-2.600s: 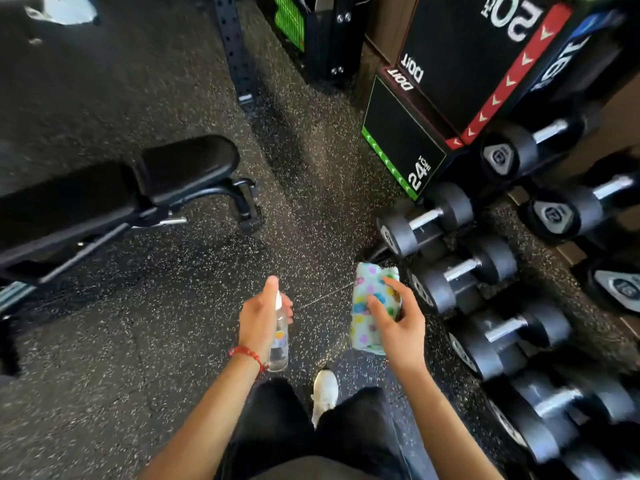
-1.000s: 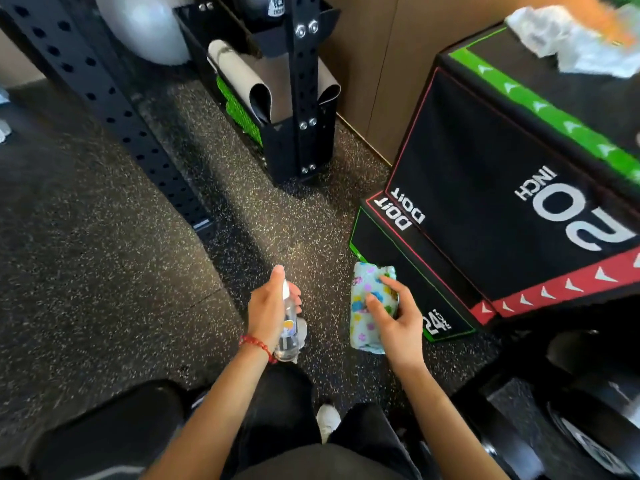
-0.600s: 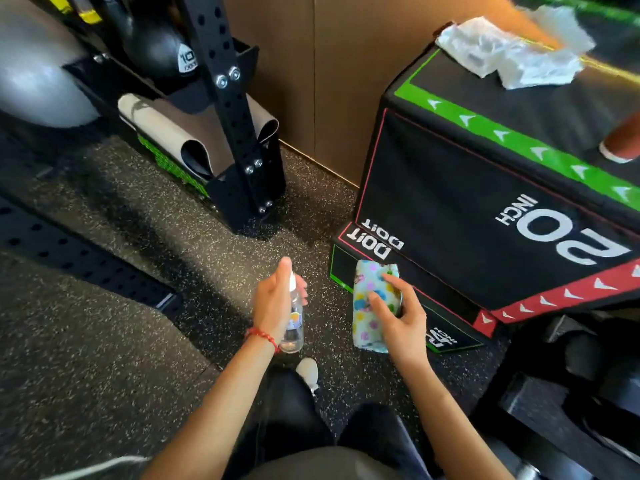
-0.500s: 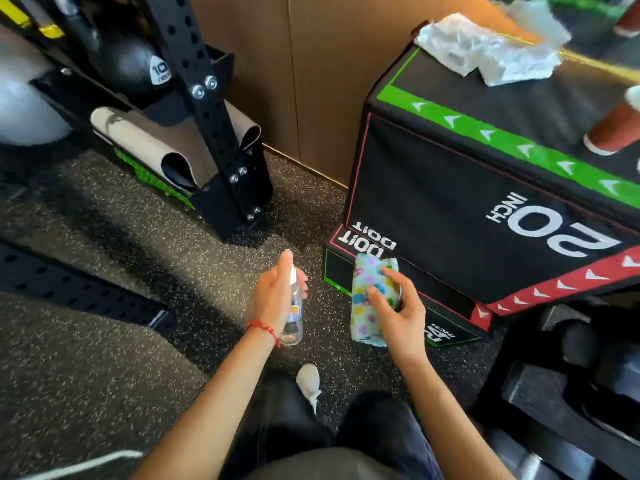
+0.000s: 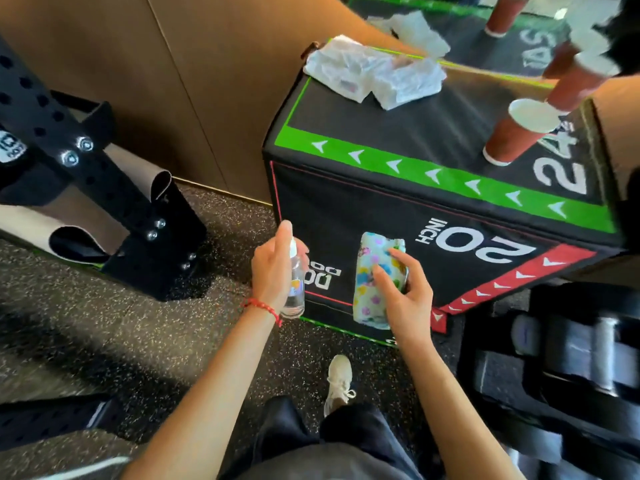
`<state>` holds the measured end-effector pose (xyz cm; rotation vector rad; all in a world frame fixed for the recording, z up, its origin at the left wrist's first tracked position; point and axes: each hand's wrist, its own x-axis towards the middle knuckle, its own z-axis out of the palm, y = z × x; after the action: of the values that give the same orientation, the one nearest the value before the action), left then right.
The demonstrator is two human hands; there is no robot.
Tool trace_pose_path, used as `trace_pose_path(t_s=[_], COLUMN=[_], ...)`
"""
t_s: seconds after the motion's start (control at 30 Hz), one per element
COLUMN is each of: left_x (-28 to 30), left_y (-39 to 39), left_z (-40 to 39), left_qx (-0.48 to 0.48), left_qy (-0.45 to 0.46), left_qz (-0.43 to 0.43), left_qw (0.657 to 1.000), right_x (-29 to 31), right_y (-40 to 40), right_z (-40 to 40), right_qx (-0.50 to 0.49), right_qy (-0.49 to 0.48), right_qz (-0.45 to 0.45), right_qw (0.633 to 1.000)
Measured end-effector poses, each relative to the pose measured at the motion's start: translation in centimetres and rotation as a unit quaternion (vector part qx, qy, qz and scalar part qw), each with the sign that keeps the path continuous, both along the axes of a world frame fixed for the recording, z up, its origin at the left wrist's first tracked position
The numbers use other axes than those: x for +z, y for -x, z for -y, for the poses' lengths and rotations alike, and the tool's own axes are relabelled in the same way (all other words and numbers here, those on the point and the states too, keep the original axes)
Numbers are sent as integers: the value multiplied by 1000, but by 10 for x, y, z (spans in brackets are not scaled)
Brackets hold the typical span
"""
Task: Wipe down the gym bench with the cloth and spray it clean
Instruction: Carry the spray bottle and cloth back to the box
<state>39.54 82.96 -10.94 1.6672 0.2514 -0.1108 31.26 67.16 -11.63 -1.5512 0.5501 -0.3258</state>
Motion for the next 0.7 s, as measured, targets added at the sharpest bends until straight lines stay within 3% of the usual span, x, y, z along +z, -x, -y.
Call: trace_pose_path(t_s=[0.27,0.7], left_x=[42,102], left_y=[-79,-191], left_z=[78,130], left_qx=[-22,-81], left_qy=[42,95], left_qz=[69,158], left_qw=[997,979], right_x=[28,56], right_y=[-82,-181], right_z=[65,107], right_qx=[-28,-57], right_qy=[22,27], right_qz=[40,68], right_qw=[999,996])
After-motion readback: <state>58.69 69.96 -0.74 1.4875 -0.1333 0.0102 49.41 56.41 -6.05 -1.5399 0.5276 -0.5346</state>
